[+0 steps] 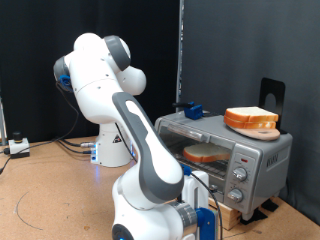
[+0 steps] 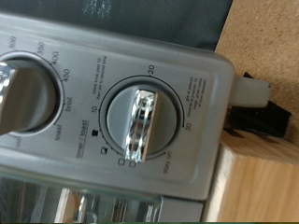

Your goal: Make a piece of toast with the oven

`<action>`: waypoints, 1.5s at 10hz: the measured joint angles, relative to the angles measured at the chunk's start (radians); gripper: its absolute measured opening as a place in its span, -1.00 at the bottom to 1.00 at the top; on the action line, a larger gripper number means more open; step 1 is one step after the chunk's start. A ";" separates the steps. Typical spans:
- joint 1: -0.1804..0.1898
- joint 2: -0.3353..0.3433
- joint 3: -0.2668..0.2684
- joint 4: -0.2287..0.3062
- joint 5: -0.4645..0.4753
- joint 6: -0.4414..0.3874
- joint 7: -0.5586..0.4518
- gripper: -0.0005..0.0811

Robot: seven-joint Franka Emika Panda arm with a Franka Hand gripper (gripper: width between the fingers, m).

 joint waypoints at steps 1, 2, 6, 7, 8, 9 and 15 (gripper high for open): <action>0.013 0.004 0.002 -0.006 0.001 0.005 0.000 0.98; 0.025 0.007 0.005 -0.013 0.003 0.013 0.000 0.98; 0.052 0.008 0.033 -0.048 0.010 0.053 -0.024 0.98; 0.056 0.008 0.039 -0.053 0.012 0.061 -0.030 0.98; 0.058 0.008 0.046 -0.059 0.017 0.073 -0.031 0.98; 0.058 0.008 0.050 -0.063 0.019 0.080 -0.031 0.98; 0.055 0.000 0.057 -0.069 0.030 0.072 -0.031 -0.03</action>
